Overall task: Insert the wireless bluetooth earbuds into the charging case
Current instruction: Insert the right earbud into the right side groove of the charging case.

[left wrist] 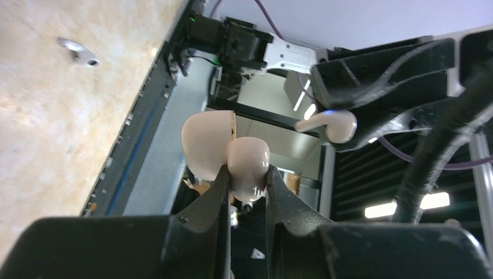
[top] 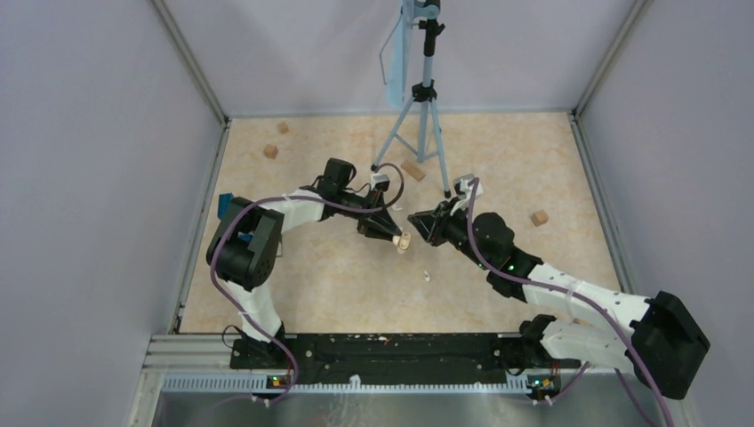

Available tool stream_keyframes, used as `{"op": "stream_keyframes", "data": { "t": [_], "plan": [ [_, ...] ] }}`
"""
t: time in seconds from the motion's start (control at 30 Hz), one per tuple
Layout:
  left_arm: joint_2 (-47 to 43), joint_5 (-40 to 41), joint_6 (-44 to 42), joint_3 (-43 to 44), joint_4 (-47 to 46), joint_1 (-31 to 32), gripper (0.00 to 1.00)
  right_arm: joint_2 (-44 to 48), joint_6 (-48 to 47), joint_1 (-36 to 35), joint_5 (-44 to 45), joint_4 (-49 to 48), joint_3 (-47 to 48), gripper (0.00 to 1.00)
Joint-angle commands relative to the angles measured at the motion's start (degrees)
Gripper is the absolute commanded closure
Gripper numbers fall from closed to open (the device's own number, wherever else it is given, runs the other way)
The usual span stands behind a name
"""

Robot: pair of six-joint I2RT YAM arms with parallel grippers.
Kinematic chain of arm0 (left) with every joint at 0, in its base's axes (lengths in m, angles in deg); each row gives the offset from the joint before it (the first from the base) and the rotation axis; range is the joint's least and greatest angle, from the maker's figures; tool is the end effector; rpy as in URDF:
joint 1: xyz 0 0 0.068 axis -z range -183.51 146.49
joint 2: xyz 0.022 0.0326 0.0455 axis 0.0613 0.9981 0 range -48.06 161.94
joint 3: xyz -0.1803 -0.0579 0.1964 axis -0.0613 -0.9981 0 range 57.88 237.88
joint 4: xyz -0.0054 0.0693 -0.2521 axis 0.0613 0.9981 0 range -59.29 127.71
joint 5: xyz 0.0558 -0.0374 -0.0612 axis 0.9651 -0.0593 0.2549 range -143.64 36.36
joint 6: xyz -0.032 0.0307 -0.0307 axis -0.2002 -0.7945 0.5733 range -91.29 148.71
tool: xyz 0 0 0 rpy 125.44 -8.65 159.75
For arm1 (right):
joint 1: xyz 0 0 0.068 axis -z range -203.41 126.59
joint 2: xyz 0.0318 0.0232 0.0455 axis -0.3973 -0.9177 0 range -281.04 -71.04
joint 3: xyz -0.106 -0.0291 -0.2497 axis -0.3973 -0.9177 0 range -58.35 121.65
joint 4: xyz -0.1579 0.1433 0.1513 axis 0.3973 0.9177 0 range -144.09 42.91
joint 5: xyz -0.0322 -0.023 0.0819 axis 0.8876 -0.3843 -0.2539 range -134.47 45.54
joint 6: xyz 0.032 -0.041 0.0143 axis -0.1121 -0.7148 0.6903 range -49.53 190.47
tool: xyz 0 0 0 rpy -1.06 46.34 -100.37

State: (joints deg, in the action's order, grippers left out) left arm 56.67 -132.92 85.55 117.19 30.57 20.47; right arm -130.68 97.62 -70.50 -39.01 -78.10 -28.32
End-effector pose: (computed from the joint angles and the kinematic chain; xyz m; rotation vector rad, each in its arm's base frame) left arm 0.3133 -0.1777 0.1790 -0.0896 -2.1483 1.8264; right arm 0.1646 0.1721 0.2617 -0.2282 1.7337 0.8896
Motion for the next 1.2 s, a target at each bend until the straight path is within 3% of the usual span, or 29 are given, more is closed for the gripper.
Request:
{"op": "stream_keyframes", "data": {
  "t": [0.0,0.07,0.1,0.5,1.17],
  "plan": [
    [0.2,-6.4,-16.0,8.2,17.9,-0.2,1.0,0.8,-2.6,-0.7,0.1,-6.7,-1.1,0.89],
    [2.5,-7.8,-28.0,13.0,31.3,-0.1,1.0,1.0,-2.9,-0.8,-0.2,-7.5,-1.6,0.89],
    [3.0,-8.0,-30.1,13.9,33.5,-0.1,1.0,1.2,-2.8,-0.8,-0.3,-8.0,-1.9,0.89],
    [5.1,-5.9,-36.9,18.2,43.2,0.1,1.0,2.9,-2.1,-1.0,-1.0,-10.6,-4.0,0.91],
    [6.8,-8.1,-32.1,20.9,44.2,0.1,1.0,0.1,-2.9,-3.1,0.4,-19.2,-7.2,0.92]
  ]
}}
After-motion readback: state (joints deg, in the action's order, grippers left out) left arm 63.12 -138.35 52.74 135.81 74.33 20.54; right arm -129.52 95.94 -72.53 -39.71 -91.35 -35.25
